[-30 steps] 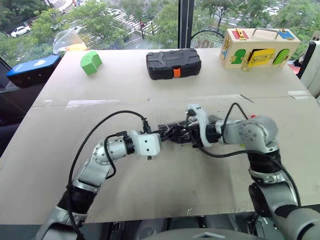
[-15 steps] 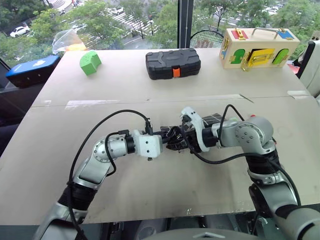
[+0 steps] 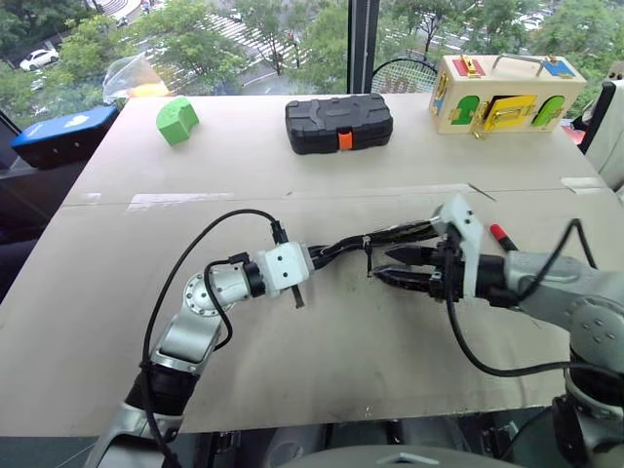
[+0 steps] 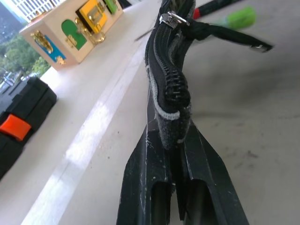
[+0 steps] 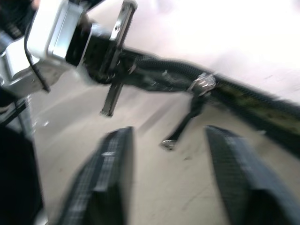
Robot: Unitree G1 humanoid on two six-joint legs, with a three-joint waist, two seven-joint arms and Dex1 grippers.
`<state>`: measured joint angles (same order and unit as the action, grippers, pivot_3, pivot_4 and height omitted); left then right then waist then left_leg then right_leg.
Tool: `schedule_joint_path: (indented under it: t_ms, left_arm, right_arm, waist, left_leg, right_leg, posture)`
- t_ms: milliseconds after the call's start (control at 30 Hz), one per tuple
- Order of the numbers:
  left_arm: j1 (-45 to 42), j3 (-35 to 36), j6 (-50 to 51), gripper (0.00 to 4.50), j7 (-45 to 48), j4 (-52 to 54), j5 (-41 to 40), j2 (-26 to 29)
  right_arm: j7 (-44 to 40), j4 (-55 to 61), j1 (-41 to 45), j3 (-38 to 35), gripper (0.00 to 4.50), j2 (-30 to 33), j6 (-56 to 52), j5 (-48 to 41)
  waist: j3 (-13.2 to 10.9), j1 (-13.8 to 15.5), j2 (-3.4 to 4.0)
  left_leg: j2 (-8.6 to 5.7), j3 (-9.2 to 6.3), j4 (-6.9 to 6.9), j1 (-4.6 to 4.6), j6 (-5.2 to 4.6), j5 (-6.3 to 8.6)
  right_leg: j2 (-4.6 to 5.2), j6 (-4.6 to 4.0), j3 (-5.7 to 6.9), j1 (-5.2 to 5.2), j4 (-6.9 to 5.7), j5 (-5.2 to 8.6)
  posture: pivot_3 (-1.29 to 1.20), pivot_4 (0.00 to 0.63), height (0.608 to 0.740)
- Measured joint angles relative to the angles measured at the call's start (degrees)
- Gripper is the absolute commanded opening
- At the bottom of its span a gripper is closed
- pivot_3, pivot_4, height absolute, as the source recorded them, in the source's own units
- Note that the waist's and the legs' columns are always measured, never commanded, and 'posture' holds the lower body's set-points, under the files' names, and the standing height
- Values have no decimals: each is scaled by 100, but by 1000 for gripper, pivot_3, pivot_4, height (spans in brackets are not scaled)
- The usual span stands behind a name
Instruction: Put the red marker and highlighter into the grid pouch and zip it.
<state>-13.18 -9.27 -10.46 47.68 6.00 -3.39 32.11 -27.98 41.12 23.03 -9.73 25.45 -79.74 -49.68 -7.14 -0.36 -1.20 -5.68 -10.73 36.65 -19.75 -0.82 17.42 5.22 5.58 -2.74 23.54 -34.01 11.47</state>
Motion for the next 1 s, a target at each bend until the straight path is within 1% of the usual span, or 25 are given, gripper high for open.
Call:
schedule_joint_path:
  t_ms: [33, 67, 200, 300, 567, 633, 733, 833, 1000]
  left_arm:
    - [-1, 0, -20, 0, 9, -20, -4, 4]
    - [-3, 0, -35, 0, 15, -39, -8, 5]
    - [-6, 0, -107, 0, 85, -85, -18, 14]
    - [-16, -2, -154, 0, 130, -119, -33, 13]
    - [-130, -5, -181, 0, 213, -202, -86, -4]
    - [-130, -5, -178, 0, 221, -202, -117, -19]
    - [-133, -13, -158, 0, 236, -201, -144, -30]
    - [-131, -10, 42, 0, 210, -168, -244, -76]
    - [-128, 1, 250, 0, 197, -56, -298, -88]
  right_arm:
    - [226, 69, -29, -164, 335, -161, -8, -8]
    - [390, 96, -28, -261, 47, -259, -12, -9]
    - [1102, 18, -22, -357, 47, -479, -15, 208]
    - [1357, -249, -22, -236, 47, -427, -19, 443]
    - [1357, -447, 19, 368, 47, -6, -9, 696]
    - [1330, -538, 117, 619, 47, 145, 55, 828]
    - [1320, -626, 252, 825, 47, 199, 157, 954]
    - [1181, -611, 312, 593, 47, 116, 21, 699]
    - [973, -340, 199, 140, 47, 339, -270, 305]
  waist:
    - [-1, 4, 2]
    - [-1, 7, 3]
    - [-1, 33, 3]
    - [-2, 62, 4]
    - [-1, 99, 3]
    - [-1, 99, 3]
    - [-1, 100, 3]
    - [-1, 121, 2]
    - [0, 116, 1]
  left_leg:
    - [0, 0, 0, 0, 0, 0]
    - [-1, 1, 1, 0, 1, -1]
    - [-3, 0, 2, 0, 5, -3]
    - [-4, 1, 3, -1, 6, -4]
    - [-3, 5, 7, -1, 6, -4]
    - [-3, 5, 9, -1, 6, -4]
    - [-3, 4, 10, -1, 6, -4]
    - [-3, 0, 10, -4, 6, -4]
    - [-3, 0, 17, -7, 5, -4]
  right_leg:
    - [0, 0, 0, 0, -1, -3]
    - [0, 0, 0, 0, -2, -4]
    - [-2, -1, 2, 1, -2, -5]
    - [-2, -1, 1, 2, 1, -6]
    - [-4, -1, -1, 1, 1, -6]
    - [-4, -1, 0, 1, 1, -6]
    - [-5, -1, 1, 1, 1, -6]
    - [-5, -1, 3, 0, 3, -6]
    - [-4, -1, 5, -1, 3, -6]
  posture:
    - [0, 150, 740]
    - [0, 150, 740]
    - [0, 150, 740]
    - [0, 150, 740]
    - [0, 150, 740]
    - [0, 150, 740]
    - [0, 150, 740]
    - [0, 150, 740]
    - [0, 150, 740]
